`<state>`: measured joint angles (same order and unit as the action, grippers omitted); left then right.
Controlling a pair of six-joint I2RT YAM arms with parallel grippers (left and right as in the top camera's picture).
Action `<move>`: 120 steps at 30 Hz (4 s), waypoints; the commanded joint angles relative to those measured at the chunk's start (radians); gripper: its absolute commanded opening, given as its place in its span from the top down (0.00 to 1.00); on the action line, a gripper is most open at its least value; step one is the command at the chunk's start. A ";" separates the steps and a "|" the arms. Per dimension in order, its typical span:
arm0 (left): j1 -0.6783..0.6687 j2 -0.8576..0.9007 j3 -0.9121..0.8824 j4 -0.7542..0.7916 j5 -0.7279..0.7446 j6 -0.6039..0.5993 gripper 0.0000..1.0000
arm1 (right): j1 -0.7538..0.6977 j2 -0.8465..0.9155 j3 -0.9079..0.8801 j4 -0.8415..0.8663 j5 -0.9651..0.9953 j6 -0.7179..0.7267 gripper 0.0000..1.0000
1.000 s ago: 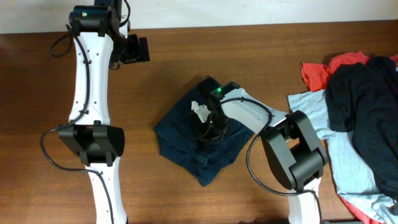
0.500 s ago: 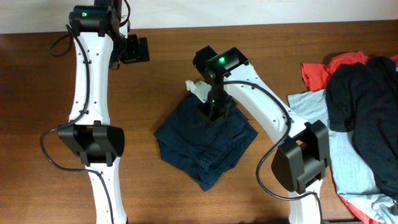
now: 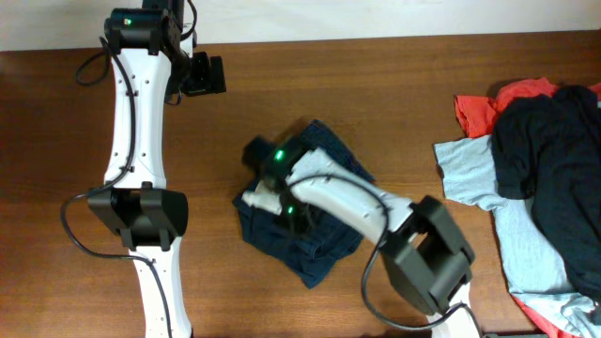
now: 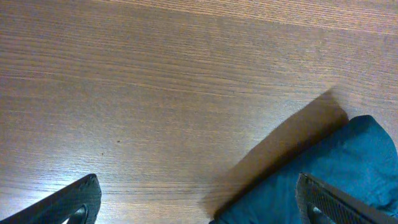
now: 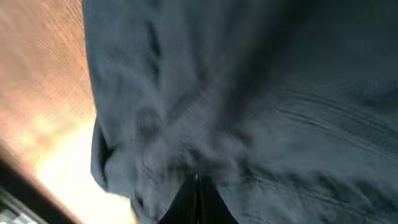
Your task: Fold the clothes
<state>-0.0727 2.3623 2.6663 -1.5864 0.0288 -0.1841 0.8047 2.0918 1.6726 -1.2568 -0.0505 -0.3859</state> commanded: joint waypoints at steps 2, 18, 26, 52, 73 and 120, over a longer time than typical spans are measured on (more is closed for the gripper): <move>-0.005 0.001 -0.005 -0.001 -0.003 -0.006 0.01 | 0.025 -0.004 -0.113 0.089 0.083 -0.029 0.96; -0.005 0.001 -0.005 -0.001 -0.003 -0.006 0.01 | 0.026 -0.004 -0.151 0.393 -0.108 -0.029 0.96; -0.005 0.001 -0.005 -0.002 -0.003 -0.006 0.01 | 0.017 -0.004 -0.151 0.795 -0.186 0.186 0.96; -0.006 0.001 -0.005 -0.001 -0.003 -0.006 0.01 | -0.149 0.040 -0.001 0.212 -0.276 0.203 0.96; -0.006 0.001 -0.005 -0.001 -0.003 -0.006 0.01 | -0.090 0.209 -0.001 0.494 -0.517 0.673 0.96; -0.007 0.001 -0.005 0.203 -0.063 -0.005 0.01 | -0.701 0.093 0.080 0.136 -0.565 0.274 0.81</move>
<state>-0.0772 2.3623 2.6644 -1.3869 -0.0143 -0.1841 0.1741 2.2494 1.7432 -1.0821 -0.6514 0.0128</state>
